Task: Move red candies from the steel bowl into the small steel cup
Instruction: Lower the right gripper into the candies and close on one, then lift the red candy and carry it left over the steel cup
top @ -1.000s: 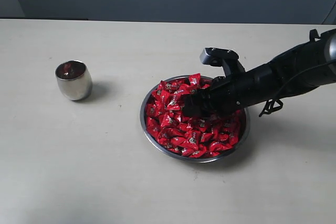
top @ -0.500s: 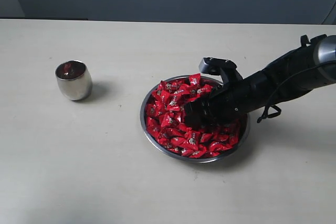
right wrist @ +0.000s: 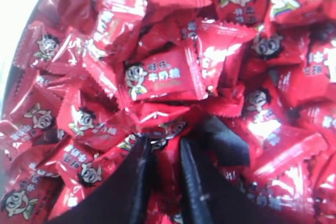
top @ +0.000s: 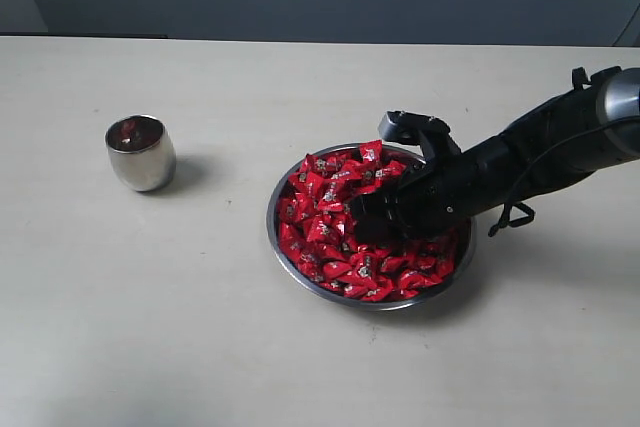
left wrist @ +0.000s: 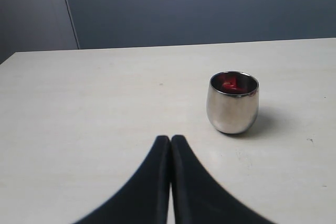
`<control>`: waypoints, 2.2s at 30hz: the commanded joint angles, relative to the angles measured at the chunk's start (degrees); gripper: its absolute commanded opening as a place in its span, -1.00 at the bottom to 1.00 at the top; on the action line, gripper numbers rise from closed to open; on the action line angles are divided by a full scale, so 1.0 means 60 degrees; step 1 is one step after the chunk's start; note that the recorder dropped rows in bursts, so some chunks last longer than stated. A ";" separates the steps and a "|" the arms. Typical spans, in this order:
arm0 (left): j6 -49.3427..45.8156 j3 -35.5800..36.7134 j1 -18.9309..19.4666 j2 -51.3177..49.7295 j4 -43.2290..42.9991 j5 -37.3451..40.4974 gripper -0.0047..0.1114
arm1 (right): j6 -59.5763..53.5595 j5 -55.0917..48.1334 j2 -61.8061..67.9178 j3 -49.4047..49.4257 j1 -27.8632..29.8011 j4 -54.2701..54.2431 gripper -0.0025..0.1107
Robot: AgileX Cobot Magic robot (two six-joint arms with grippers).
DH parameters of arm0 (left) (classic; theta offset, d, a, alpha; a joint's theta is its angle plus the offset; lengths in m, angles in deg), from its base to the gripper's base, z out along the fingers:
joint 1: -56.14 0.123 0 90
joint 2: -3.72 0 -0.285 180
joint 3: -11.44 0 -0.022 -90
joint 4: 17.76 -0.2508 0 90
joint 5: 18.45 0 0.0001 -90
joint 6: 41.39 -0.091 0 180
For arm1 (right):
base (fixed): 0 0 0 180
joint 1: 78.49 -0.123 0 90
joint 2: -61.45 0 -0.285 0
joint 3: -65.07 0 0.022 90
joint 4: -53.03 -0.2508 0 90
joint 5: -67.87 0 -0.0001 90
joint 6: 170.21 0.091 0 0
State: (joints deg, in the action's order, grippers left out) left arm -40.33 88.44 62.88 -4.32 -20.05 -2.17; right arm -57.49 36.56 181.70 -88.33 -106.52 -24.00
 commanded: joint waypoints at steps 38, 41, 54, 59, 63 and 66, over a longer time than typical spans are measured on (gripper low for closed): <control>0.0012 0.0036 0.0005 0.0043 0.0019 0.0005 -0.91 | -0.4671 0.1747 -0.3066 0.0965 -0.0022 -0.3820 -0.97; 0.0012 0.0036 0.0005 0.0043 0.0019 0.0005 -0.91 | -0.5757 0.1622 -0.3268 0.1352 -0.0022 -0.3820 -0.97; 0.0012 0.0036 0.0005 0.0043 0.0019 0.0005 -0.91 | -0.5988 0.4080 -0.3526 0.1427 -0.0003 -0.3820 -0.97; 0.0012 0.0036 0.0005 0.0043 0.0019 0.0005 -0.91 | -0.6025 0.4784 -0.4187 0.1427 -0.0003 -0.3820 -0.97; 0.0012 0.0036 0.0005 0.0043 0.0019 0.0005 -0.91 | -0.6004 0.4806 -0.5164 0.1507 -0.0003 -0.3820 -0.97; 0.0012 0.0036 0.0005 0.0043 0.0019 0.0005 -0.91 | -0.5902 0.4971 -0.5950 0.1845 -0.0003 -0.3820 -0.97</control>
State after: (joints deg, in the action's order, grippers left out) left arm -40.33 88.44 62.88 -4.32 -20.05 -2.17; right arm -93.17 64.98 149.98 -79.02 -106.74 -46.59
